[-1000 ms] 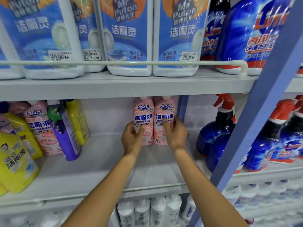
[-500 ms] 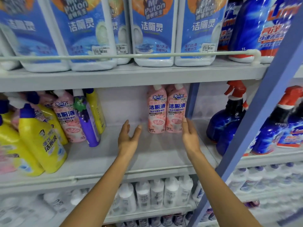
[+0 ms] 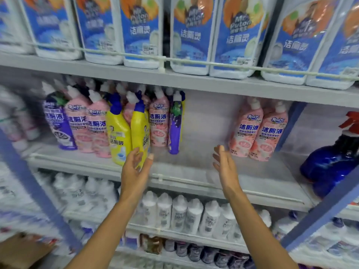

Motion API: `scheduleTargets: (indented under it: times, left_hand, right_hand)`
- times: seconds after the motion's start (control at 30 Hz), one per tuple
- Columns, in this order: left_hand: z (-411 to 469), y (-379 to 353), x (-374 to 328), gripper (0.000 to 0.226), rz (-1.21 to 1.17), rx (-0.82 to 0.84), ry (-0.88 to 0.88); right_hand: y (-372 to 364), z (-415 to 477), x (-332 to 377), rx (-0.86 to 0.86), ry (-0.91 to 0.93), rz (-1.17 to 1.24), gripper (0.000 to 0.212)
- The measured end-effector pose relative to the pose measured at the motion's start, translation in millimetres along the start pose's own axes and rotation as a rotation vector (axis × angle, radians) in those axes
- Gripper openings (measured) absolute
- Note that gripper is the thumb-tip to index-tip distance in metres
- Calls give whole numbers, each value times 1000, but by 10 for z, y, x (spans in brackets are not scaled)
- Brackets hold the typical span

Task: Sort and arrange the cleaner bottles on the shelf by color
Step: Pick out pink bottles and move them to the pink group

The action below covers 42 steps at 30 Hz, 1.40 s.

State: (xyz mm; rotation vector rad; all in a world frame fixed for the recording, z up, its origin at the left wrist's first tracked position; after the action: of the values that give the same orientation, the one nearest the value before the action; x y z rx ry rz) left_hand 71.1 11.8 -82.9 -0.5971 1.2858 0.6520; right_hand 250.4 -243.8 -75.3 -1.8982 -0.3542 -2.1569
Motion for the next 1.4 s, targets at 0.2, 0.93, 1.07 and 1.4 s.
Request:
scheduleTargets:
  times: [0.2, 0.93, 1.07, 1.4]
  left_hand:
    - [60, 681, -180, 49, -2, -130, -43]
    - [1526, 1502, -792, 61, 406, -242, -125]
    - [1629, 1567, -878, 35, 486, -217, -163]
    - [1690, 1628, -599, 58, 435, -93, -204]
  right_hand:
    - [-703, -34, 165, 117, 33, 7, 79]
    - [-2099, 1073, 1240, 160, 368, -183, 52]
    - [-2250, 1255, 1231, 111, 383, -257, 28]
    - [-2341, 1453, 1012, -130, 412, -298, 57]
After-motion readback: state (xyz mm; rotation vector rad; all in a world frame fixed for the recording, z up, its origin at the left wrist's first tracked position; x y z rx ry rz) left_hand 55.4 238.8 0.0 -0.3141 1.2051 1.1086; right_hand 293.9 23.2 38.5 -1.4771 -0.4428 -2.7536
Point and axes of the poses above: each hand's wrist, its own z-axis towards the middle knuckle, its own y-axis out of the back of the hand, x = y × z, the point moved 10 cm from there along z, towards the middle knuckle, and after that the axes turned 5 degrees about x, right-handed, at the moved point
